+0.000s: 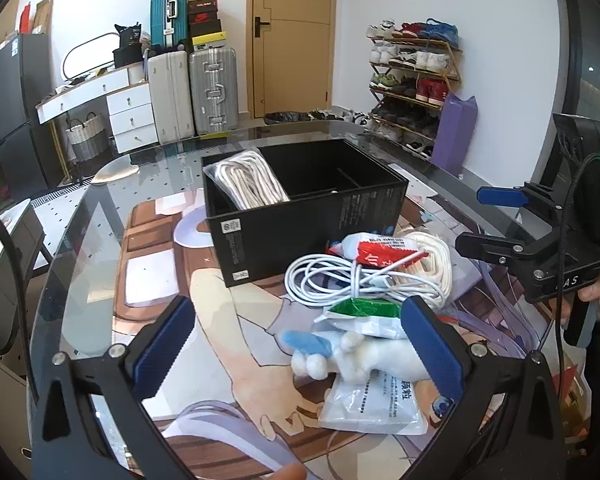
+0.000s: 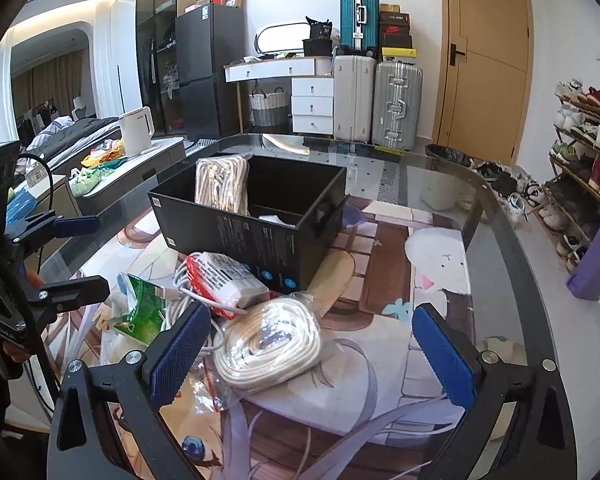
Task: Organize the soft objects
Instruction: 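Move both grippers back toward the remaining pile beside the box, then grasp the white plush toy with the left gripper while the right gripper grasps the bagged coiled rope, then lift the plush toy and coiled rope and carry them over the black box, then open both grippers to drop the plush toy and coiled rope into the box, then move both grippers back toward the remaining packets and cable beside the box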
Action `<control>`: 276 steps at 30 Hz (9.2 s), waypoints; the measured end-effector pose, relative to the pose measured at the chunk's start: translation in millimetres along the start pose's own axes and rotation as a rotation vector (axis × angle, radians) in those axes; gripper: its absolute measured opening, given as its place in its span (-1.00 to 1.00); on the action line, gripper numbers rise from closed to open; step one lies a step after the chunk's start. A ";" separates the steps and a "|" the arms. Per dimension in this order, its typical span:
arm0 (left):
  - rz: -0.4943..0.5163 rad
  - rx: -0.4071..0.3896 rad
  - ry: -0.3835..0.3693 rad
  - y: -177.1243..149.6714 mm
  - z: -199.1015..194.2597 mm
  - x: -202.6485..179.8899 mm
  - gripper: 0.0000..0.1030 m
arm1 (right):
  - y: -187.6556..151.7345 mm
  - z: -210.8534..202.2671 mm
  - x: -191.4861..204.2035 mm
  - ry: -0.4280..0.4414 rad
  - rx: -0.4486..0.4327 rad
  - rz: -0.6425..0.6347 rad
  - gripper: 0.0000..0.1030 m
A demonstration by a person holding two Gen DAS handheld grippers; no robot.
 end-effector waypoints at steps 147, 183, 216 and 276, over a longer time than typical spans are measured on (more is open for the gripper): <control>-0.061 -0.106 -0.009 43.6 -20.4 21.5 0.75 | 41.5 -37.7 15.7 0.088 -0.138 -0.021 0.13; -0.002 -0.060 0.088 80.0 45.3 26.6 0.75 | 91.5 27.6 15.4 0.063 -0.099 -0.053 0.14; 0.004 0.003 0.110 75.4 68.3 30.7 0.77 | 100.5 87.8 31.2 0.038 -0.015 -0.249 0.16; -0.036 0.050 0.034 0.5 6.6 13.7 1.00 | 9.9 -2.2 31.9 0.150 0.037 0.016 0.99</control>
Point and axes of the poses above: each gripper's, at about its wrist camera, not at the fingertips, and z roughly the way its jaws point, x to its left, y to its top, the point moved 9 cm from there along z, roughly the way its jaws point, and after that the axes turned 3 degrees about -y, right-handed, at the moved point
